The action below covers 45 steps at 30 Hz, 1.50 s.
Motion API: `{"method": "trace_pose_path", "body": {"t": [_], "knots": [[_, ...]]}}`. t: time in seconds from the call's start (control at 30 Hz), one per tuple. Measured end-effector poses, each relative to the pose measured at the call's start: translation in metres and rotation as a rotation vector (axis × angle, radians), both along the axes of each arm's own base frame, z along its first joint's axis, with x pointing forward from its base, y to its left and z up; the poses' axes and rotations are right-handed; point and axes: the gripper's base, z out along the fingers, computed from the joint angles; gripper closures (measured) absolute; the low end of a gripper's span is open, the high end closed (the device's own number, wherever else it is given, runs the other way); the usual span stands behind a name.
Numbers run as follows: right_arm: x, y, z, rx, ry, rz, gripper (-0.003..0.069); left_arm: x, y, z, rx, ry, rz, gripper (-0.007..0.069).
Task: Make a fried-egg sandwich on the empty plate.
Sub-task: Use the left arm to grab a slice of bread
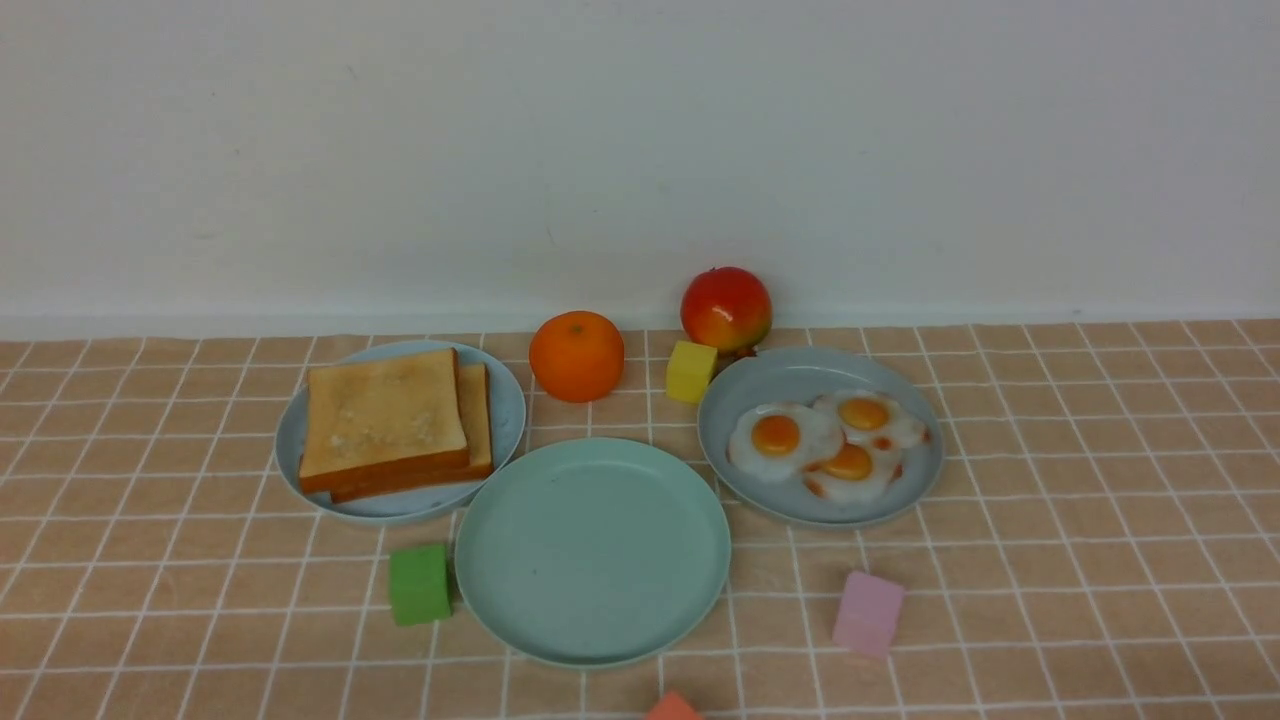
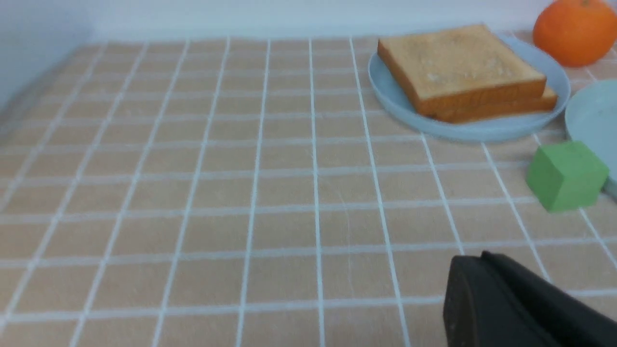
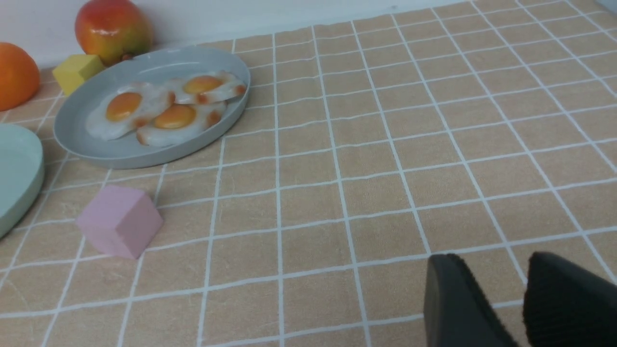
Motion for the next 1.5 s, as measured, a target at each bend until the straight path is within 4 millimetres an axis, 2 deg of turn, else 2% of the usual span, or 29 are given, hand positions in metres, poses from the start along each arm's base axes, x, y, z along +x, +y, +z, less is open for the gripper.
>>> {"method": "trace_pose_path", "body": {"t": [0.23, 0.27, 0.33, 0.37, 0.43, 0.47, 0.6, 0.7, 0.9, 0.97, 1.0, 1.07, 1.1, 1.13, 1.17, 1.2, 1.23, 1.27, 1.3, 1.33, 1.37, 1.43, 1.47, 1.5], "knots": [[0.002, 0.0, 0.003, 0.0, -0.063, -0.001, 0.0419, 0.002, -0.003, 0.022, 0.002, -0.241, -0.03, 0.0606], [0.003, 0.0, 0.007, -0.001, -0.118, -0.001, 0.0419, 0.002, -0.004, 0.03, 0.0, -0.329, -0.042, 0.0604], [0.004, 0.0, 0.012, -0.002, -0.166, -0.002, 0.0419, 0.001, -0.004, 0.035, -0.002, -0.387, -0.049, 0.0603], [0.005, 0.0, 0.024, -0.004, -0.298, -0.003, 0.0419, -0.001, -0.005, 0.043, -0.019, -0.475, -0.06, 0.06], [0.005, 0.0, 0.028, -0.005, -0.349, -0.003, 0.0419, -0.002, -0.006, 0.046, -0.028, -0.512, -0.066, 0.0599], [0.004, 0.0, 0.037, -0.007, -0.448, -0.004, 0.0418, -0.003, -0.006, 0.05, -0.032, -0.56, -0.073, 0.0596], [-0.001, -0.001, 0.054, -0.012, -0.644, -0.006, 0.0418, -0.005, -0.007, 0.054, -0.036, -0.6, -0.08, 0.0592], [-0.003, -0.001, 0.061, -0.013, -0.725, -0.006, 0.0418, -0.005, -0.007, 0.055, -0.041, -0.619, -0.082, 0.0588], [-0.011, 0.0, 0.076, -0.01, -0.904, -0.007, 0.0418, -0.016, -0.006, 0.074, -0.252, -0.843, -0.122, 0.0585], [-0.016, 0.0, 0.085, 0.002, -0.979, -0.005, 0.0418, -0.022, -0.004, 0.088, -0.35, -0.938, -0.145, 0.0584], [-0.019, 0.0, 0.092, 0.007, -1.007, -0.003, 0.0418, -0.026, -0.004, 0.098, -0.384, -0.969, -0.154, 0.0584], [-0.028, 0.0, 0.12, 0.028, -1.082, 0.001, 0.0418, -0.038, -0.003, 0.131, -0.449, -1.047, -0.181, 0.0581], [-0.031, 0.0, 0.127, 0.029, -1.097, 0.002, 0.0418, -0.04, -0.002, 0.138, -0.46, -1.06, -0.187, 0.0581], [-0.037, 0.0, 0.155, 0.047, -1.134, 0.005, 0.0418, -0.047, -0.002, 0.169, -0.507, -1.09, -0.207, 0.0578], [-0.04, 0.0, 0.17, 0.055, -1.146, 0.007, 0.0418, -0.047, -0.002, 0.184, -0.533, -1.079, -0.213, 0.0577], [-0.041, -0.001, 0.194, 0.076, -1.157, 0.011, 0.0418, -0.05, -0.002, 0.209, -0.557, -1.088, -0.226, 0.0575], [-0.044, -0.001, 0.209, 0.089, -1.165, 0.013, 0.0418, -0.05, -0.002, 0.221, -0.574, -1.079, -0.229, 0.0575], [-0.043, -0.001, 0.228, 0.115, -1.156, 0.018, 0.0418, -0.048, -0.002, 0.244, -0.606, -1.042, -0.229, 0.0574], [-0.039, -0.001, 0.243, 0.137, -1.13, 0.021, 0.0418, -0.041, -0.002, 0.254, -0.622, -0.99, -0.218, 0.0573], [-0.038, -0.001, 0.263, 0.16, -1.101, 0.026, 0.0418, -0.039, -0.002, 0.278, -0.654, -0.932, -0.209, 0.0572], [-0.034, -0.001, 0.266, 0.166, -1.083, 0.027, 0.0418, -0.038, -0.002, 0.28, -0.658, -0.918, -0.205, 0.0571], [-0.019, 0.0, 0.296, 0.185, -0.923, 0.025, 0.0418, -0.015, -0.003, 0.304, -0.695, -0.69, -0.133, 0.0568], [-0.02, 0.0, 0.298, 0.184, -0.917, 0.025, 0.0418, -0.013, -0.003, 0.305, -0.696, -0.671, -0.126, 0.0568], [-0.002, 0.0, 0.306, 0.201, -0.775, 0.019, 0.0418, 0.01, -0.004, 0.305, -0.714, -0.483, -0.064, 0.0567]]}}
